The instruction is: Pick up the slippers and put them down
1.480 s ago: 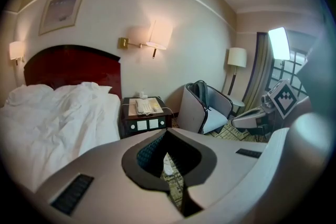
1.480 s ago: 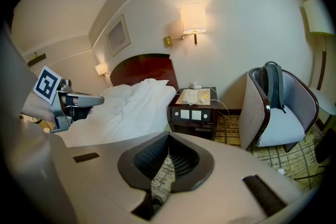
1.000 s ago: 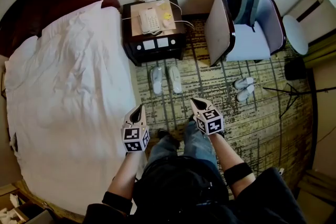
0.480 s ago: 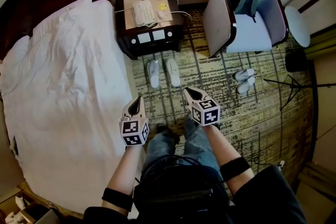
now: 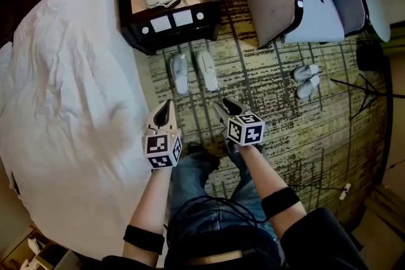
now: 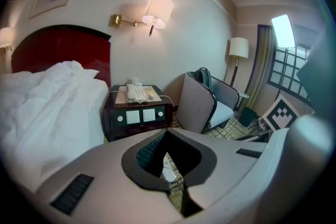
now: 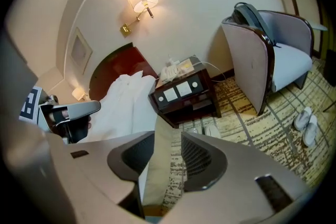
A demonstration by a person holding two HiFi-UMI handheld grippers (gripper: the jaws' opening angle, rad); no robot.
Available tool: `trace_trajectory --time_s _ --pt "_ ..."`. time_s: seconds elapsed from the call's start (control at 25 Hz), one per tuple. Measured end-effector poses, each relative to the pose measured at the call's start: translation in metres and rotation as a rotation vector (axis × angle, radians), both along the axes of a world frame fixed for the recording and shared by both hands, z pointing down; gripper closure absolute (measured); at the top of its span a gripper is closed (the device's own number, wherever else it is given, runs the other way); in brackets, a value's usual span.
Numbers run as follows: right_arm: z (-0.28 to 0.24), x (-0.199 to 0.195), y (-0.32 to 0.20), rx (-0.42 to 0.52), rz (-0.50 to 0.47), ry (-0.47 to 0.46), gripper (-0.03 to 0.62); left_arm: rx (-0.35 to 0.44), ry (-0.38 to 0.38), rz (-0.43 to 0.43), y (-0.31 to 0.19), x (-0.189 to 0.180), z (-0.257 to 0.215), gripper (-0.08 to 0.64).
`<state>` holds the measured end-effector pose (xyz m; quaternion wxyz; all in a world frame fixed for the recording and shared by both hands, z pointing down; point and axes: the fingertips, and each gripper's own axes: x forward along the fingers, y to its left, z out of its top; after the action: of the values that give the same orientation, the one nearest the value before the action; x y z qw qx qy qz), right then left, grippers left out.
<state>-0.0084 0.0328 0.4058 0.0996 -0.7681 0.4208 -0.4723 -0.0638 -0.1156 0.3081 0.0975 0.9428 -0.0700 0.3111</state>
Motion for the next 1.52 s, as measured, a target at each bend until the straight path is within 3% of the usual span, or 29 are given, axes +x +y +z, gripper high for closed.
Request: trace_trajectory --time_s 0.16,0.44,0.6,0.84,1.2,1.52 --pt "0.089 0.002 -0.008 0.047 0.086 -0.114 0.325 0.011 0.002 0.015 -0.004 0.022 0.076 0.558" --pt "0.249 0.008 -0.012 0.173 0.298 -0.261 0.232 0.023 0.039 0.047 -0.008 0.065 0.206 0.558" --pt "0.34 0.014 -0.002 0.196 0.412 -0.29 0.207 0.044 0.066 0.071 -0.011 0.087 0.278 0.558" --pt "0.451 0.025 0.007 0.229 0.507 -0.311 0.206 0.052 0.079 0.107 -0.004 0.104 0.38 0.558" --pt "0.551 0.035 0.009 0.312 0.643 -0.338 0.181 0.091 0.107 0.225 0.012 0.136 0.483 0.558" --pt "0.587 0.018 0.016 0.398 0.692 -0.391 0.181 0.077 0.145 0.284 0.026 0.158 0.504 0.558"
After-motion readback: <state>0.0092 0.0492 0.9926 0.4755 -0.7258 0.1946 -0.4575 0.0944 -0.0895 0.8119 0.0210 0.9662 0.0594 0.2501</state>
